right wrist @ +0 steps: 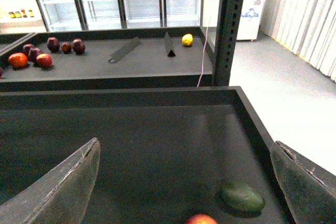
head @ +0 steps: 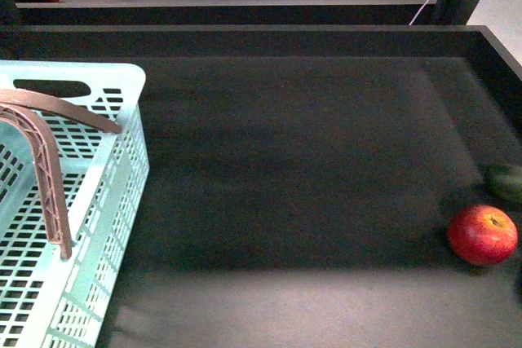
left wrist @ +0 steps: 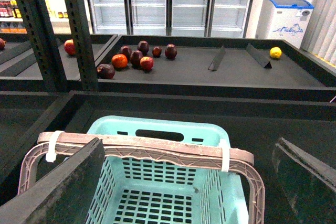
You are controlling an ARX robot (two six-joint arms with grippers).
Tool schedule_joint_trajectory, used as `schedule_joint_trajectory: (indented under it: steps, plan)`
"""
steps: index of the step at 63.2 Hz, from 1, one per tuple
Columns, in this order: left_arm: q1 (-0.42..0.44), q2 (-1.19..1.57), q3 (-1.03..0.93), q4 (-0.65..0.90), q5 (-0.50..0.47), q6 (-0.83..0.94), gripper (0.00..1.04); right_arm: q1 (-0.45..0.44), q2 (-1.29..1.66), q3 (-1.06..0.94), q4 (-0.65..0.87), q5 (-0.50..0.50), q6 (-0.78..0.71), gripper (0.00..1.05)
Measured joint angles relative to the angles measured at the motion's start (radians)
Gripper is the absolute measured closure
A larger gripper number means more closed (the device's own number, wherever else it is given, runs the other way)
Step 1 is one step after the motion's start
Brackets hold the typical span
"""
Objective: Pick apple with right arm and hold basket with left
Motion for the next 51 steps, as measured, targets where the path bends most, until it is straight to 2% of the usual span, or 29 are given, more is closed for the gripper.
schedule_joint_trajectory:
  steps: [1, 3, 6, 9, 12, 25, 32, 40, 51]
  plan:
    - [0.0, 0.0, 0.0, 0.0, -0.001, 0.0, 0.07, 0.0, 0.0, 0.0, 0.0, 0.0, 0.0, 0.09]
    - [-0.021, 0.024, 0.017, -0.051, -0.08, -0.032, 0.07, 0.0, 0.0, 0.0, 0.0, 0.0, 0.0, 0.09]
    - [-0.103, 0.141, 0.09, -0.232, -0.305, -0.157, 0.07, 0.0, 0.0, 0.0, 0.0, 0.001, 0.0, 0.09]
    - [-0.129, 0.231, 0.121, -0.309, -0.402, -0.256, 0.07, 0.0, -0.001, 0.0, 0.0, 0.0, 0.0, 0.09]
    - [-0.124, 0.285, 0.125, -0.31, -0.451, -0.328, 0.07, 0.0, -0.001, 0.0, 0.0, 0.0, 0.0, 0.09]
    - [-0.019, 0.454, 0.2, -0.151, -0.344, -0.434, 0.07, 0.0, -0.001, 0.0, 0.0, 0.0, 0.0, 0.09]
    - [0.021, 0.597, 0.254, -0.067, -0.223, -0.53, 0.07, 0.0, -0.001, 0.0, 0.0, 0.0, 0.0, 0.09]
    - [0.065, 0.812, 0.331, -0.003, -0.069, -0.752, 0.07, 0.0, -0.001, 0.0, 0.0, 0.0, 0.0, 0.09]
    - [0.108, 1.035, 0.39, 0.08, -0.024, -0.975, 0.07, 0.0, -0.001, 0.0, 0.0, 0.0, 0.0, 0.09]
